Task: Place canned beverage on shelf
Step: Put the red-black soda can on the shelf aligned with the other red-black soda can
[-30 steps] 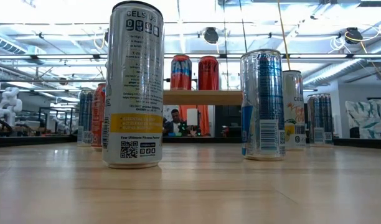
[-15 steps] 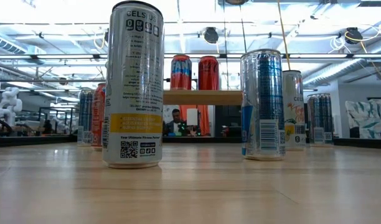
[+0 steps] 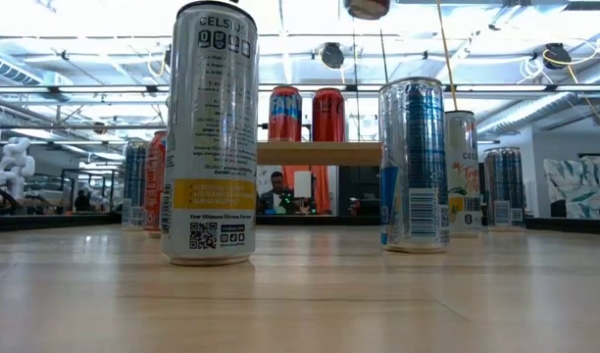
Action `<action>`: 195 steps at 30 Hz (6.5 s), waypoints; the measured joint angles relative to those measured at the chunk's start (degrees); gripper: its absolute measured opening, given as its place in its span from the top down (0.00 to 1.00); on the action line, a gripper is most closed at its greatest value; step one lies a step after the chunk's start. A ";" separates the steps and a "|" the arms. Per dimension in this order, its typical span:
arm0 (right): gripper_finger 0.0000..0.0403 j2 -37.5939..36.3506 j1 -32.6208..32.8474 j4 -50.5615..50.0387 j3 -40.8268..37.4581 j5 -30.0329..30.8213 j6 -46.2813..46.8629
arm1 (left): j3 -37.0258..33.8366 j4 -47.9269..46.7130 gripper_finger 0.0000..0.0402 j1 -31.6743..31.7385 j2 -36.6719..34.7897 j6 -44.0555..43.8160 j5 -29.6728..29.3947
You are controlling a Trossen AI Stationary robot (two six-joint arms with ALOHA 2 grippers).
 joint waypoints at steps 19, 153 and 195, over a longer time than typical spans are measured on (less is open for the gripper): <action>0.32 1.11 -3.54 1.73 0.00 -1.17 -4.73 | 0.00 -8.15 0.02 -0.13 -2.03 -3.07 6.65; 0.15 24.04 -22.86 5.19 -0.52 -16.65 -23.30 | 0.00 -19.72 0.02 -3.51 -2.78 -7.17 5.49; 0.89 19.75 -11.45 -0.43 -0.55 -5.79 1.46 | -0.01 -21.49 0.02 -2.38 -2.76 -7.59 5.06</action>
